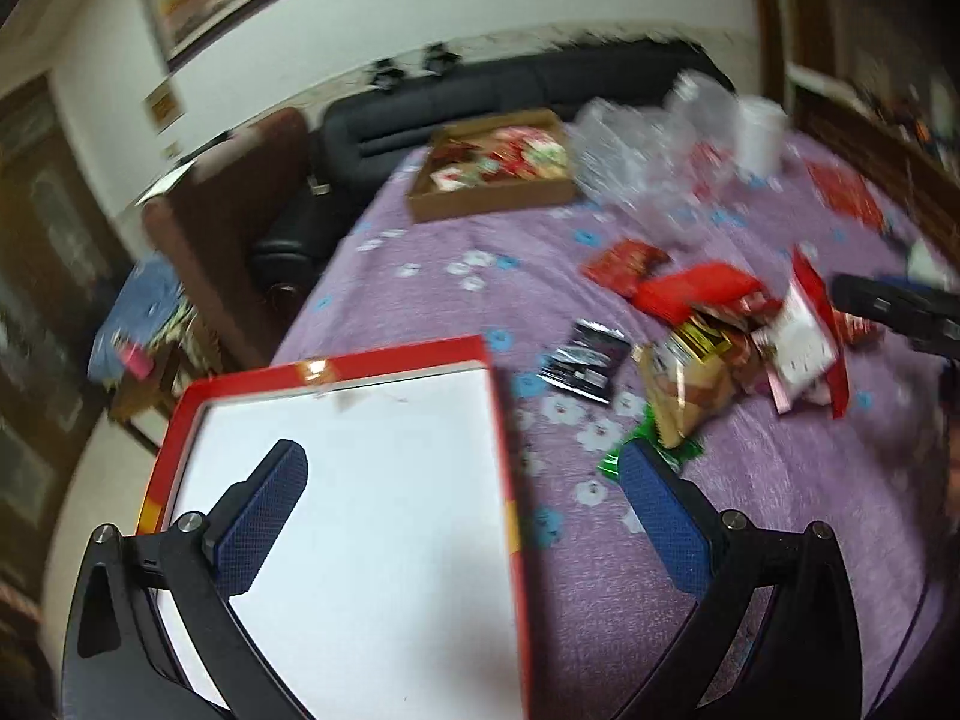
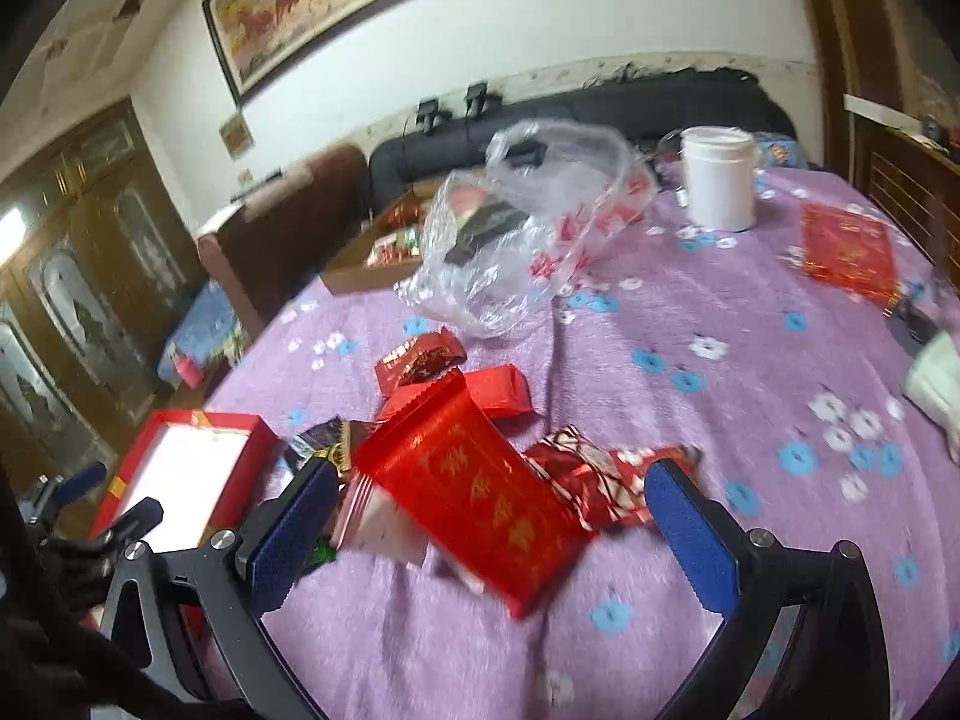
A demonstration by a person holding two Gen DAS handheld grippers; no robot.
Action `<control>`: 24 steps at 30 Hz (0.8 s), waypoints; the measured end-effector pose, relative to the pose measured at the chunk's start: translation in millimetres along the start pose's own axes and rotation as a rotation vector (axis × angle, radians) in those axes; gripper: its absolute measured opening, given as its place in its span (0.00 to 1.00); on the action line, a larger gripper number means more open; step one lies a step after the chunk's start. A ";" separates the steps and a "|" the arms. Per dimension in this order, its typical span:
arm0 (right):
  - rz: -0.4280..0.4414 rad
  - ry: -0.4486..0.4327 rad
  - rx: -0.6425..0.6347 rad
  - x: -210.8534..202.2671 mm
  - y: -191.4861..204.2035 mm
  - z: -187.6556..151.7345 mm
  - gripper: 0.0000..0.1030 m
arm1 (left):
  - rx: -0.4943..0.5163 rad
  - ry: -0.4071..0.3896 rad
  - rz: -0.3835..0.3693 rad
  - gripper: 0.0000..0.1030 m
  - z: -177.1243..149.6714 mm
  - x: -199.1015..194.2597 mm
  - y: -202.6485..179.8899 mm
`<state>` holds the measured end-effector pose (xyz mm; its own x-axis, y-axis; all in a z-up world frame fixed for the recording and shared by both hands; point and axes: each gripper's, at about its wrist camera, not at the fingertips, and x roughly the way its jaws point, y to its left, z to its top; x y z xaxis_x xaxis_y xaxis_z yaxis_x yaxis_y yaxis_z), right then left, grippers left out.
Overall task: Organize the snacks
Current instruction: 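Grasp the brown-gold triangular bag with left tool while right tool grasps red cake packet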
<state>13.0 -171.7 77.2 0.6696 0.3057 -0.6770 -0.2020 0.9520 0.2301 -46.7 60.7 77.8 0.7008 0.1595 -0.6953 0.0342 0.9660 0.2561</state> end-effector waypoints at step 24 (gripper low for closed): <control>0.141 0.069 -0.054 47.9 -17.6 -12.0 0.67 | 0.256 0.108 -0.366 0.87 47.6 68.3 -86.6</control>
<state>40.1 -173.7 32.3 0.5814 0.4348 -0.6877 -0.3295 0.8986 0.2896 32.1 -21.8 40.2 0.5315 -0.1497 -0.8337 0.4505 0.8835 0.1286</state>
